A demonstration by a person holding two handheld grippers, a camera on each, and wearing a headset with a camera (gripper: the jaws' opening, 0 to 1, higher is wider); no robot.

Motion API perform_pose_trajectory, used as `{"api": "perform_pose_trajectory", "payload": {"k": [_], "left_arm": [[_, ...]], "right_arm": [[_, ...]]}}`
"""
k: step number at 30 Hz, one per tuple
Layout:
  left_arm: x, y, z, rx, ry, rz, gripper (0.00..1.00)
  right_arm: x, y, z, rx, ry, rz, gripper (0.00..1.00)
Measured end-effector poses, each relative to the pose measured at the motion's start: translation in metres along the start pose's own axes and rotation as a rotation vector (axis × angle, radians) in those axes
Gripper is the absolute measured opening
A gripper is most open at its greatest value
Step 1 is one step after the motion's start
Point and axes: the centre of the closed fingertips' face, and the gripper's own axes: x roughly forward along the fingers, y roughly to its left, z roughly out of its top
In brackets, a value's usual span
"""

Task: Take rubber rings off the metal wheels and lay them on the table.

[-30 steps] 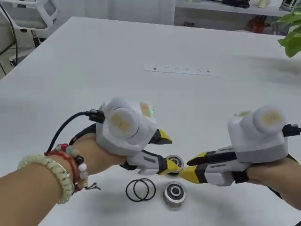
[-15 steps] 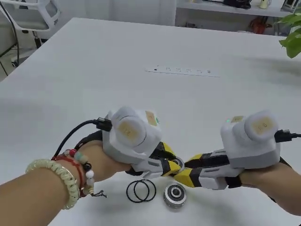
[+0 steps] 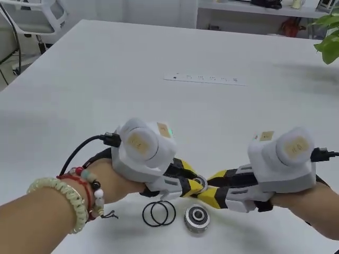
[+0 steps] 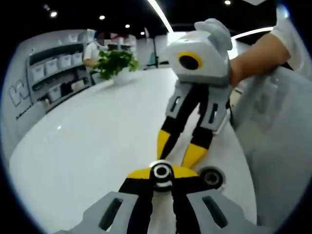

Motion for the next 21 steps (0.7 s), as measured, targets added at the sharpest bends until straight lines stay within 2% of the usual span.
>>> {"api": "perform_pose_trajectory", "payload": {"k": [8, 10, 11, 12, 13, 17, 20, 21], "left_arm": [[-0.0007, -0.0011, 0.0007, -0.009, -0.004, 0.005, 0.15], [-0.0012, -0.0013, 0.0008, -0.01, -0.006, 0.008, 0.15], [-0.0011, -0.0012, 0.0009, -0.009, -0.006, 0.008, 0.15], [-0.0011, -0.0013, 0.0011, -0.01, -0.007, 0.009, 0.15], [-0.0013, -0.0016, 0.0011, -0.01, -0.007, 0.009, 0.15], [-0.0013, -0.0017, 0.0011, -0.009, -0.005, 0.012, 0.15], [-0.0014, -0.0016, 0.0013, -0.006, -0.005, 0.012, 0.15], [-0.0016, -0.0016, 0.0012, -0.006, -0.005, 0.013, 0.15]], "right_arm": [[-0.0024, -0.0011, -0.0015, -0.024, 0.009, 0.006, 0.13], [-0.0038, -0.0017, -0.0034, -0.031, 0.02, 0.009, 0.09], [-0.0057, -0.0074, -0.0072, -0.045, 0.036, -0.017, 0.04], [-0.0056, -0.0085, -0.0051, -0.041, 0.019, -0.017, 0.0], [-0.0055, -0.0069, -0.006, -0.009, 0.024, -0.006, 0.0], [-0.0041, -0.0065, -0.005, -0.032, 0.035, -0.016, 0.0], [-0.0046, -0.009, -0.0053, 0.019, 0.042, -0.028, 0.0], [-0.005, -0.0094, -0.0059, 0.091, 0.046, -0.03, 0.0]]}}
